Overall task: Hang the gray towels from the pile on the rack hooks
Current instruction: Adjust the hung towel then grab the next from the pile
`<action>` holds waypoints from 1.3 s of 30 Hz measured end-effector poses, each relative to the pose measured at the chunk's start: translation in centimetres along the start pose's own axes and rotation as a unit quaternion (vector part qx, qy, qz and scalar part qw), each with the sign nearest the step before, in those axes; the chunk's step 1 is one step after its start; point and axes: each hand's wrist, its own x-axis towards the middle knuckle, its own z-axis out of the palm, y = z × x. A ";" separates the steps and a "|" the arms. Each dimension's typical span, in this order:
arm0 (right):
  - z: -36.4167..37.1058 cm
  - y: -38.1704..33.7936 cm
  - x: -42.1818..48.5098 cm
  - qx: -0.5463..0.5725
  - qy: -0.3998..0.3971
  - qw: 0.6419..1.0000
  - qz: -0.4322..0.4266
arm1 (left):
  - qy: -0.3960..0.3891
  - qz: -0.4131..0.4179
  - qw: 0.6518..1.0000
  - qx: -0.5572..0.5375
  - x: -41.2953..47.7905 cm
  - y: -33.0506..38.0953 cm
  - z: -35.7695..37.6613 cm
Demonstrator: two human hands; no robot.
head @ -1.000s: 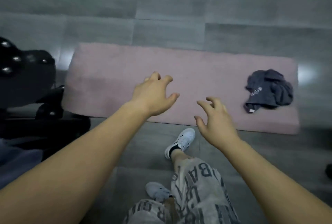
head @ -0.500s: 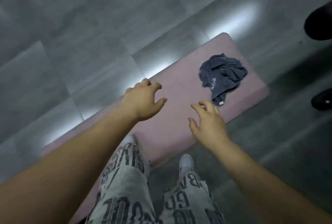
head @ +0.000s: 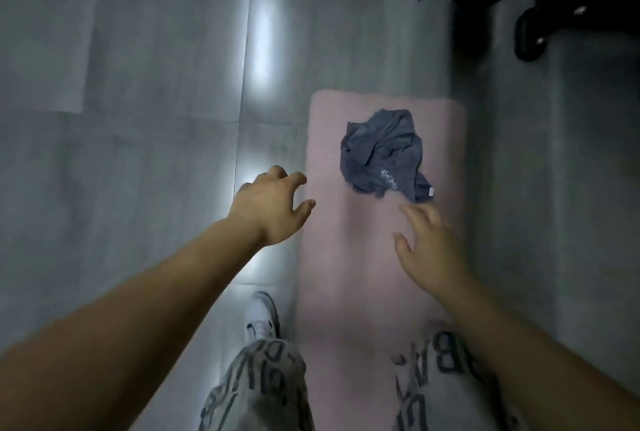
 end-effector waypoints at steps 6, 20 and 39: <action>4.8 -3.4 2.8 0.089 0.040 0.985 0.141 | -0.044 0.109 0.991 0.067 9.6 -2.1 -1.4; 16.4 0.4 18.9 0.200 0.109 0.932 0.281 | -0.126 0.212 0.954 0.170 33.7 -2.8 6.4; 25.3 11.2 43.7 0.246 0.256 0.873 0.334 | -0.244 0.285 0.907 -0.194 59.4 6.1 20.1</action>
